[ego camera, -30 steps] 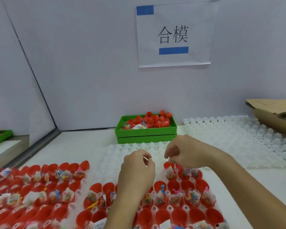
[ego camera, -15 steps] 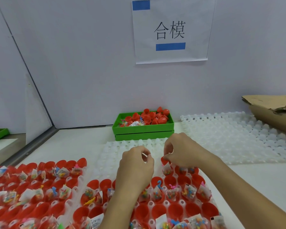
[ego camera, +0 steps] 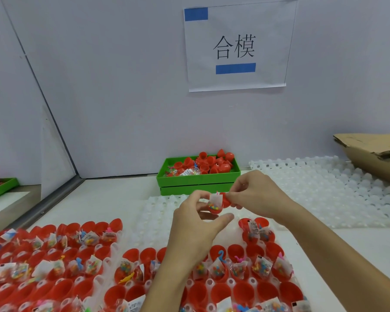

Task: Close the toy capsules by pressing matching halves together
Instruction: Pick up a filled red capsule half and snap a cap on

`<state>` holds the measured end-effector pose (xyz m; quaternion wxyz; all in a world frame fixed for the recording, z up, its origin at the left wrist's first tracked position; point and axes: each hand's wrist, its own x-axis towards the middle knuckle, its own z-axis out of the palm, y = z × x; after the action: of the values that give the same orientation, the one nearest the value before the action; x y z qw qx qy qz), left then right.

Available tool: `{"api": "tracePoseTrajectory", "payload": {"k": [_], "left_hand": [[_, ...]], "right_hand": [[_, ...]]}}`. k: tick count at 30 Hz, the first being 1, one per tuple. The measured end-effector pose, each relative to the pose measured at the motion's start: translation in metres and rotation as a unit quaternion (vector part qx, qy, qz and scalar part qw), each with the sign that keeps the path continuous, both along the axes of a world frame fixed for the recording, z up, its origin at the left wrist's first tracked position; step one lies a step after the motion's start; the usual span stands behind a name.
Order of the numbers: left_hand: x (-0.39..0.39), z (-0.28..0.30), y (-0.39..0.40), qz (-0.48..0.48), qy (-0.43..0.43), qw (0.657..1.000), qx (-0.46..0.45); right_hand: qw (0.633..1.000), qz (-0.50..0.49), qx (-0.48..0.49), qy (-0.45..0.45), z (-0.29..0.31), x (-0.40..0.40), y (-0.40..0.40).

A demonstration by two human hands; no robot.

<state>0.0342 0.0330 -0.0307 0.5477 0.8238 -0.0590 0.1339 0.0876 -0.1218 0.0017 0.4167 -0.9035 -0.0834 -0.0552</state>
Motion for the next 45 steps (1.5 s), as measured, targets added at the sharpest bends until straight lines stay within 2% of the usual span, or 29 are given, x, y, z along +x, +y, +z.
{"api": "tracePoseTrajectory", "payload": {"k": [3,7,13,17,20,30,41,45], "left_hand": [[0.0,0.001,0.0,0.017,-0.029,0.999,-0.024],[0.001,0.001,0.0,0.017,-0.034,0.999,-0.021],[-0.001,-0.002,-0.006,0.005,-0.028,1.0,-0.002],[-0.002,-0.005,-0.01,-0.012,-0.03,0.999,0.023],[-0.002,-0.004,-0.01,-0.021,-0.027,0.999,0.007],[-0.003,0.002,-0.016,-0.06,-0.015,0.989,-0.133],[-0.005,-0.002,-0.019,-0.03,-0.085,0.995,-0.053],[-0.005,-0.002,-0.019,-0.029,-0.094,0.994,-0.057]], "right_hand": [[1.0,0.0,0.025,-0.002,0.002,-0.003,0.002],[0.99,0.019,0.137,0.002,0.002,-0.013,0.001],[0.971,0.043,0.227,-0.065,-0.015,-0.038,-0.014],[0.97,0.032,0.228,-0.072,-0.028,-0.047,-0.017],[0.963,0.022,0.258,-0.075,-0.032,-0.047,-0.019],[0.949,0.003,0.308,-0.069,-0.039,-0.05,-0.024],[0.947,0.021,0.308,-0.089,-0.036,-0.056,-0.02],[0.947,0.022,0.31,-0.085,-0.036,-0.057,-0.02]]}}
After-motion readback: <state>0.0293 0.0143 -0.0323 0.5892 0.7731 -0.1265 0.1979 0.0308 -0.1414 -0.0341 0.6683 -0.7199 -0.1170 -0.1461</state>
